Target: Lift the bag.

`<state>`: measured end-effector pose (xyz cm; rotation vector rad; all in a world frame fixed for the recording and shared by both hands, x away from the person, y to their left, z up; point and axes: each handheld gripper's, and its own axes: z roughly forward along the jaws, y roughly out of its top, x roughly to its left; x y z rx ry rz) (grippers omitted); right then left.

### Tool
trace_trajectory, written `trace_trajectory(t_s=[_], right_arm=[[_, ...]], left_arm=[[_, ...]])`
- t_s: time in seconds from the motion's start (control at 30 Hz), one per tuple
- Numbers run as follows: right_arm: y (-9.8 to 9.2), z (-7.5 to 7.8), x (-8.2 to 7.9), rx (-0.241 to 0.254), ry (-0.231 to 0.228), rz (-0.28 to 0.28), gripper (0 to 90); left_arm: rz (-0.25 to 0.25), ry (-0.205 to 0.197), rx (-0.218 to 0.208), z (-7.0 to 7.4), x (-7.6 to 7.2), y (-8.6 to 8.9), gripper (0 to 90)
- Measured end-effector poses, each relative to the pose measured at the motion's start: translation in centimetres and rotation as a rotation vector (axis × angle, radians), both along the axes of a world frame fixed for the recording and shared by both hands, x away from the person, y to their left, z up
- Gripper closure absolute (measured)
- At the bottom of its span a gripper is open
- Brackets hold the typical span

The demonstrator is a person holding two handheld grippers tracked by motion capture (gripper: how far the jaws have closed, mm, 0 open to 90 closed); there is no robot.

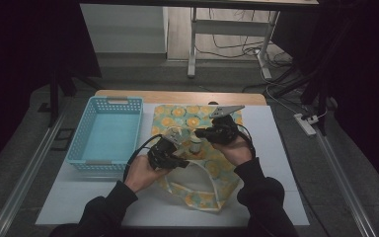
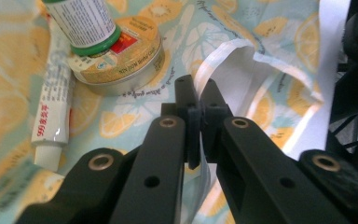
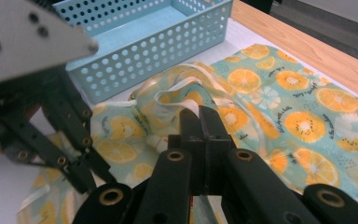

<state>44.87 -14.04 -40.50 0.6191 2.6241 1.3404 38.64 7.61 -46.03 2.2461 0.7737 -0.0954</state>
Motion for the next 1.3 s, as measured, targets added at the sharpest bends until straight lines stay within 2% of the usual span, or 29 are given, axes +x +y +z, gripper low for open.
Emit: trace_trajectory(t_s=[0.07, 0.27, 0.37, 0.43, 0.57, 0.87, 1.3], right_arm=[[0.0, 0.2, -0.1, 0.001, -0.002, 0.008, 90.0], [-0.1, 0.9, -0.2, 0.017, -0.001, 0.020, 90.0], [-0.2, 1.3, -0.2, 0.029, 0.000, 0.025, 90.0], [-0.4, 1.4, -0.1, 0.046, 0.013, 0.027, 90.0], [-0.5, 1.9, -0.2, 0.045, 0.005, 0.022, 90.0], [-0.6, 3.5, -0.4, 0.074, 0.005, 0.048, 90.0], [-0.2, 6.4, -0.6, 0.069, -0.023, 0.051, 90.0]], left_arm=[[-0.002, 0.009, -0.030, 0.7, 0.2, 0.3, 89.3], [0.006, 0.004, -0.033, 2.6, 0.8, 0.9, 89.4], [0.006, 0.011, -0.063, 3.6, 1.1, 1.4, 89.4], [0.007, 0.006, -0.063, 4.2, 1.3, 1.6, 89.3], [0.010, -0.003, -0.069, 5.5, 1.8, 2.0, 89.4], [0.022, -0.032, -0.114, 8.7, 2.5, 3.0, 89.4], [0.051, -0.065, -0.175, 12.2, 3.8, 4.5, 89.4]])
